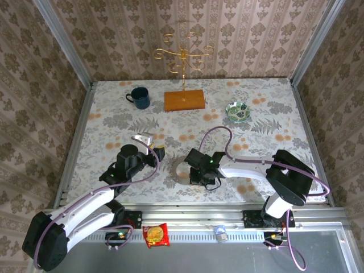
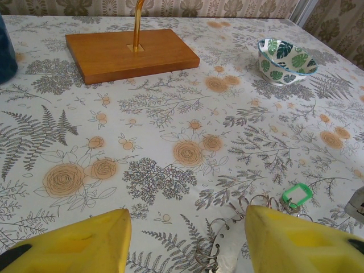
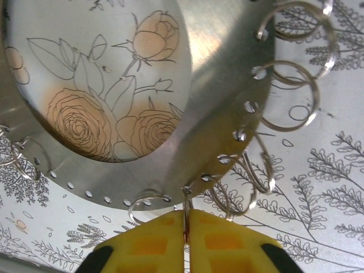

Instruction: Put the keys on the keyring

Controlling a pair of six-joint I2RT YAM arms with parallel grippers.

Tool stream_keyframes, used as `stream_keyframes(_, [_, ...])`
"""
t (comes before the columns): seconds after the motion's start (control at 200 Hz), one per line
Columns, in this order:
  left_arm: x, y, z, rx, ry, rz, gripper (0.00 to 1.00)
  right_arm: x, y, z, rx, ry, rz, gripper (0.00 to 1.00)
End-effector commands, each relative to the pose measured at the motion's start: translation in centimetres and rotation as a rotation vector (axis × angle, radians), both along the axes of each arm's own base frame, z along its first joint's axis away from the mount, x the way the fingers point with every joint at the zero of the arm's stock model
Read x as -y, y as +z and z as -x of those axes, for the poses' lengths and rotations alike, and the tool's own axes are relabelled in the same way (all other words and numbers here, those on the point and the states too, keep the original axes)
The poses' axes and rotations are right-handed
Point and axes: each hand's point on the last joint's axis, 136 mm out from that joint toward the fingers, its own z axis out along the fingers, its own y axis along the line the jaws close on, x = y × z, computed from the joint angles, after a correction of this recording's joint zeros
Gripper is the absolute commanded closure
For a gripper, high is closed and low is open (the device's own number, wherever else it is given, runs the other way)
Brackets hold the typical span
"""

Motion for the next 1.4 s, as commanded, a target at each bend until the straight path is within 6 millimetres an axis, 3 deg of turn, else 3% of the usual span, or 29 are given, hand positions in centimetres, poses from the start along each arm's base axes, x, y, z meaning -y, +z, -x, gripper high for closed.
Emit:
stream_keyframes(0.0, [0.0, 0.6, 0.0, 0.028, -0.002, -0.006, 0.45, 0.6, 0.4, -0.1, 0.000, 0.006, 0.021, 0.98])
stream_keyframes(0.125, [0.1, 0.8, 0.0, 0.033, -0.005, -0.007, 0.45, 1.6, 0.9, -0.1, 0.011, 0.059, 0.044, 1.00])
stream_keyframes(0.375, [0.3, 0.8, 0.2, 0.032, -0.019, -0.009, 0.45, 7.0, 0.2, 0.0, -0.056, 0.120, 0.127, 1.00])
stream_keyframes(0.59, [0.3, 0.8, 0.2, 0.030, -0.018, -0.016, 0.45, 7.7, 0.1, -0.5, -0.066, 0.152, 0.143, 1.00])
stream_keyframes(0.725, [0.4, 0.8, 0.1, 0.030, -0.021, -0.018, 0.45, 7.9, 0.3, -0.5, -0.069, 0.141, 0.159, 0.77])
stream_keyframes(0.845, [0.6, 0.6, 0.1, 0.029, -0.029, -0.020, 0.45, 8.6, 2.3, -1.0, -0.012, 0.070, 0.176, 0.66])
stream_keyframes(0.865, [0.7, 0.6, 0.1, 0.029, -0.030, -0.019, 0.45, 8.6, 2.7, -1.1, -0.001, 0.052, 0.170, 0.60])
stream_keyframes(0.955, [0.8, 0.5, 0.1, 0.033, -0.036, -0.014, 0.45, 7.1, 3.9, -0.5, 0.013, -0.070, 0.061, 0.55])
stream_keyframes(1.065, [0.9, 0.5, 0.1, 0.040, -0.037, -0.007, 0.45, 3.2, 4.6, 0.5, -0.012, -0.262, -0.161, 0.59])
stream_keyframes(1.165, [0.7, 0.4, 0.1, 0.042, -0.028, -0.014, 0.45, 1.0, 4.3, 1.1, -0.056, -0.452, -0.304, 0.63])
stream_keyframes(1.395, [-0.2, 0.1, 0.5, 0.048, 0.000, -0.015, 0.45, -1.6, 4.0, 1.4, -0.099, -0.664, -0.410, 0.62])
